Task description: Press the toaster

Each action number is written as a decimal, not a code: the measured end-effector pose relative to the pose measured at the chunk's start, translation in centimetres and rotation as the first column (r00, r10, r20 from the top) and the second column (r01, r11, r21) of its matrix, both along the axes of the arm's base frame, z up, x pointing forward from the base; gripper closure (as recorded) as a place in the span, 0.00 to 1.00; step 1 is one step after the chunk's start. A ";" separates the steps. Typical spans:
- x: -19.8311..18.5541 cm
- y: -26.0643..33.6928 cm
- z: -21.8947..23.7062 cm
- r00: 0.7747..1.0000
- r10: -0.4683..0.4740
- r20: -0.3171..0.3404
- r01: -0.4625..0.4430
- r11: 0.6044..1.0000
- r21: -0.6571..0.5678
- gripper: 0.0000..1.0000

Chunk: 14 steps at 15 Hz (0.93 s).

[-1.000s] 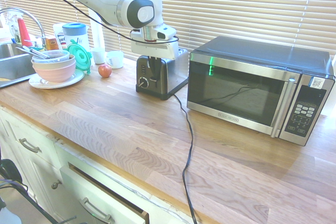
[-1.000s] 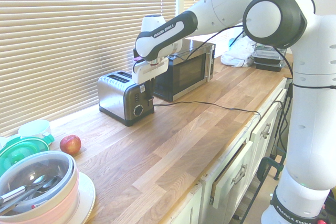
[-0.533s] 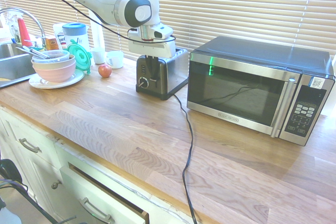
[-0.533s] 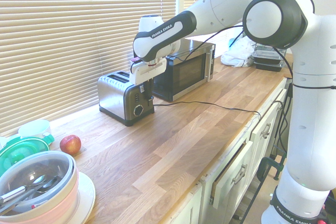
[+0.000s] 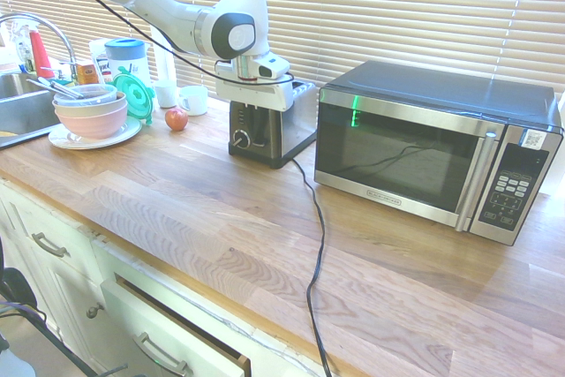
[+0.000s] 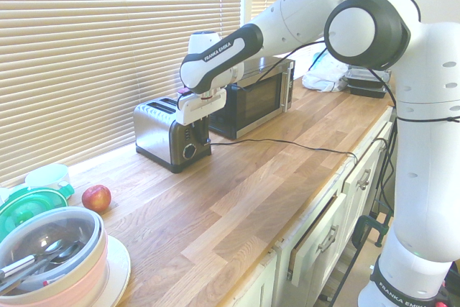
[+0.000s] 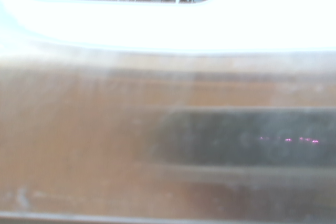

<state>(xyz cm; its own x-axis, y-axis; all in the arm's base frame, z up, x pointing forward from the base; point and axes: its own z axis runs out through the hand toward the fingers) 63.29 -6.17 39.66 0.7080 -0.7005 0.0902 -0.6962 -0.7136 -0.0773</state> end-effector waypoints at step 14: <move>-3.6 -0.8 5.6 0.992 0.002 0.125 -0.001 1.000 -0.008 1.00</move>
<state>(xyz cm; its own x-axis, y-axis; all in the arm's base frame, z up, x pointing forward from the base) 59.74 -6.98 45.21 0.6918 -0.6982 0.1841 -0.6803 -0.7157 -0.1582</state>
